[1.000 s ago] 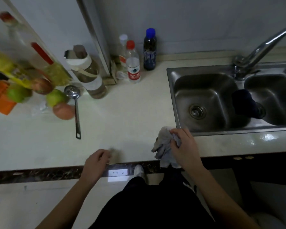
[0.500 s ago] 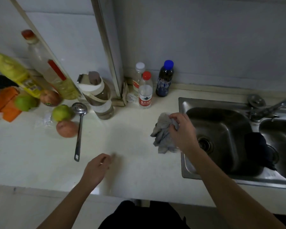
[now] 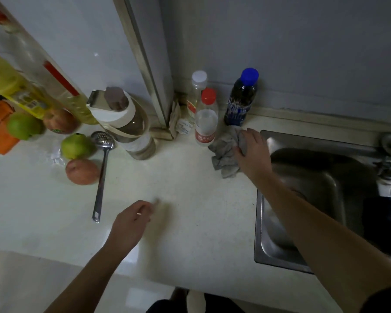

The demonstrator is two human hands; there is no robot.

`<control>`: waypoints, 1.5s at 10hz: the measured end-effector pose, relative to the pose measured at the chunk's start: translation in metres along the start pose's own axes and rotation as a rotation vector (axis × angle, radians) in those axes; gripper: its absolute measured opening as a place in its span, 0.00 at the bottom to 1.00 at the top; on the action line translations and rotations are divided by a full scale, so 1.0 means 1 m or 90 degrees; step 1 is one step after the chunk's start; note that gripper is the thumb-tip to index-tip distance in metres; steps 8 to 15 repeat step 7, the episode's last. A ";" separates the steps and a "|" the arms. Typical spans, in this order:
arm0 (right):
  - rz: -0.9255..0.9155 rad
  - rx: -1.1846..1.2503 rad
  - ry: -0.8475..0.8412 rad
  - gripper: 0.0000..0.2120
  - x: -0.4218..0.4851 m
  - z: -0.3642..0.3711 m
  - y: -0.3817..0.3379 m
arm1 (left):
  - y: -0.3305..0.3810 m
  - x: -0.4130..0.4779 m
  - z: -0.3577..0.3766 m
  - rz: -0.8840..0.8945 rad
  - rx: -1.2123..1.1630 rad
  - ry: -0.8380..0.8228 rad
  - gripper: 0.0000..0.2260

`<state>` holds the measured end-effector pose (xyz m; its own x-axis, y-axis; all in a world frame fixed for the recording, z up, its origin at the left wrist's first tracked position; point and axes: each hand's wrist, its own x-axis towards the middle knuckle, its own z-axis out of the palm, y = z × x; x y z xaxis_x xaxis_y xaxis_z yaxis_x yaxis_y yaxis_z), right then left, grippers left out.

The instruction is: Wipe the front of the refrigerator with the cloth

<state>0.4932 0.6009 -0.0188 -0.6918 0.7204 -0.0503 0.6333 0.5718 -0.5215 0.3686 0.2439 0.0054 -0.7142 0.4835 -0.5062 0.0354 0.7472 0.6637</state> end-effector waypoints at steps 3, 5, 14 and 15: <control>-0.042 -0.050 -0.010 0.17 -0.019 0.012 0.007 | -0.001 -0.001 0.006 -0.009 0.008 0.008 0.09; -0.033 -0.074 -0.103 0.22 -0.018 0.005 0.004 | -0.001 -0.011 0.013 -0.014 0.022 0.010 0.09; -0.038 -0.011 -0.147 0.27 -0.049 -0.019 0.005 | -0.006 -0.029 0.021 -0.039 -0.005 0.029 0.10; -0.038 -0.011 -0.147 0.27 -0.049 -0.019 0.005 | -0.006 -0.029 0.021 -0.039 -0.005 0.029 0.10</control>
